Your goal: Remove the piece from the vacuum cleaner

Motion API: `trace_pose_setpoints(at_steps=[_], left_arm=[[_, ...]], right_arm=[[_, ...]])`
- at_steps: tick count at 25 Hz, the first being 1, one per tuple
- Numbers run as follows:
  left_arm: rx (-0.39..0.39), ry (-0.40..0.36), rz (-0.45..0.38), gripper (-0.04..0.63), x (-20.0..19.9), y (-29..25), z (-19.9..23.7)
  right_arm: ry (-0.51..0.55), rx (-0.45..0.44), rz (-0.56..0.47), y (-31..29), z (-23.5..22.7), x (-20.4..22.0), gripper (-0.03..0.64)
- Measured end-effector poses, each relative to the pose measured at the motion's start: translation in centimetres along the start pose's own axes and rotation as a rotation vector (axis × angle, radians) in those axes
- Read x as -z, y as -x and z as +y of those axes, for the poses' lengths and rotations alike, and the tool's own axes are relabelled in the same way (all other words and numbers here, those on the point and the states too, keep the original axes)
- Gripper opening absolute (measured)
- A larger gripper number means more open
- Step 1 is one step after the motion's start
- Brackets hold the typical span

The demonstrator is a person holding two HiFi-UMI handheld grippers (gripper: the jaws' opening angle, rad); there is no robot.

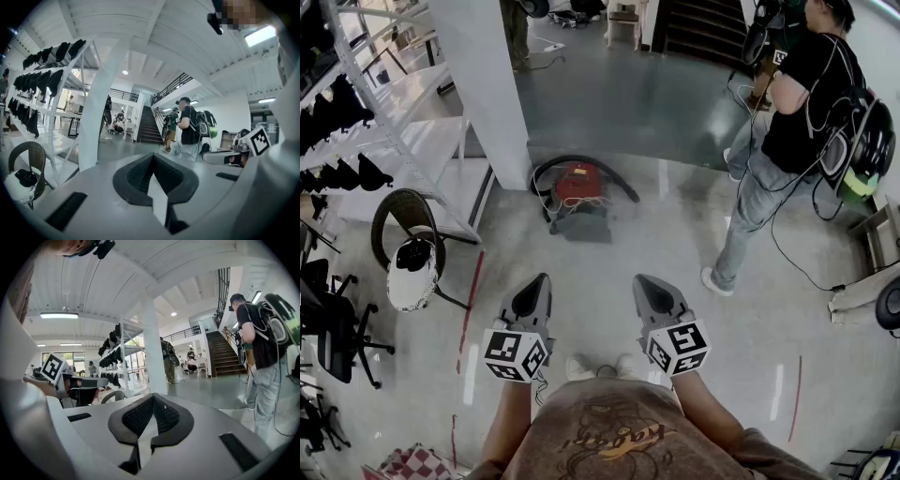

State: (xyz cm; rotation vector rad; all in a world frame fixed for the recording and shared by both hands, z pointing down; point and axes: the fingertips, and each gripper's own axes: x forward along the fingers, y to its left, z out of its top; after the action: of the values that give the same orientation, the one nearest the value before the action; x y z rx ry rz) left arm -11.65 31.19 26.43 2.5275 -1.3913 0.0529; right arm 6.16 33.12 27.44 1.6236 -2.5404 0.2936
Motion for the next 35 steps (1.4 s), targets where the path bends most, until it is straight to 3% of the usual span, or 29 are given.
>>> trace_pose_setpoints(at_steps=[23,35], left_arm=[[0.094,-0.003,0.019,0.000,1.0,-1.9,5.7],[0.095,0.014,0.026,0.000,-0.3,-12.1,9.2]], right_arm=[[-0.048,0.148,0.038,-3.2,0.6,3.1,0.000],[-0.064,0.128,0.035,-12.1,-5.3,1.3,0.000]])
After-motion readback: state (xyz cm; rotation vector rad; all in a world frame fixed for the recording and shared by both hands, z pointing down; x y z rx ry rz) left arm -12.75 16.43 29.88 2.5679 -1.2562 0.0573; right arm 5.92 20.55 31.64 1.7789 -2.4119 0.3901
